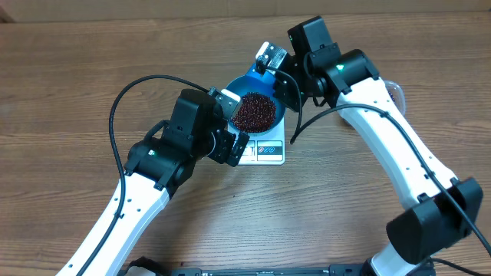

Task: Scoop item into bowl and weigh 150g on scale
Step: 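Move the empty scoop with the right gripper back to the container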

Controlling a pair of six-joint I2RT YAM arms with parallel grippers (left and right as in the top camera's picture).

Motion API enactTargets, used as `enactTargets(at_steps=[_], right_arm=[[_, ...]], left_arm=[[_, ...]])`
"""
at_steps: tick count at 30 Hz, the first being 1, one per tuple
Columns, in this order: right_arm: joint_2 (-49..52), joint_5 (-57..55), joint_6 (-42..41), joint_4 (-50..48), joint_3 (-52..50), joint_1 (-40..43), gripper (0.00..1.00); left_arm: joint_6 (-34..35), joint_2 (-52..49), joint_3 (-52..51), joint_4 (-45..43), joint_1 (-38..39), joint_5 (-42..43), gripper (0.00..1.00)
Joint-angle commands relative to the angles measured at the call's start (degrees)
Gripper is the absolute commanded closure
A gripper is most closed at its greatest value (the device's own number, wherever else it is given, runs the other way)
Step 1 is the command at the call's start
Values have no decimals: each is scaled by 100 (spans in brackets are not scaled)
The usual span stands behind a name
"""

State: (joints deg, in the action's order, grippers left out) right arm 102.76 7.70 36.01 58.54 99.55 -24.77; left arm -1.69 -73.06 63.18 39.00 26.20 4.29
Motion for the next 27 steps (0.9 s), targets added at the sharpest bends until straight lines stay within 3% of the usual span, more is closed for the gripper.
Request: enactTargets(at_steps=[1, 27], right_arm=[[-459, 94, -352, -22, 190, 4, 96], [-610, 96, -455, -138, 177, 4, 96]], left_arm=[[-90, 0, -2, -26, -31, -22, 0], [-90, 0, -2, -28, -31, -22, 0]])
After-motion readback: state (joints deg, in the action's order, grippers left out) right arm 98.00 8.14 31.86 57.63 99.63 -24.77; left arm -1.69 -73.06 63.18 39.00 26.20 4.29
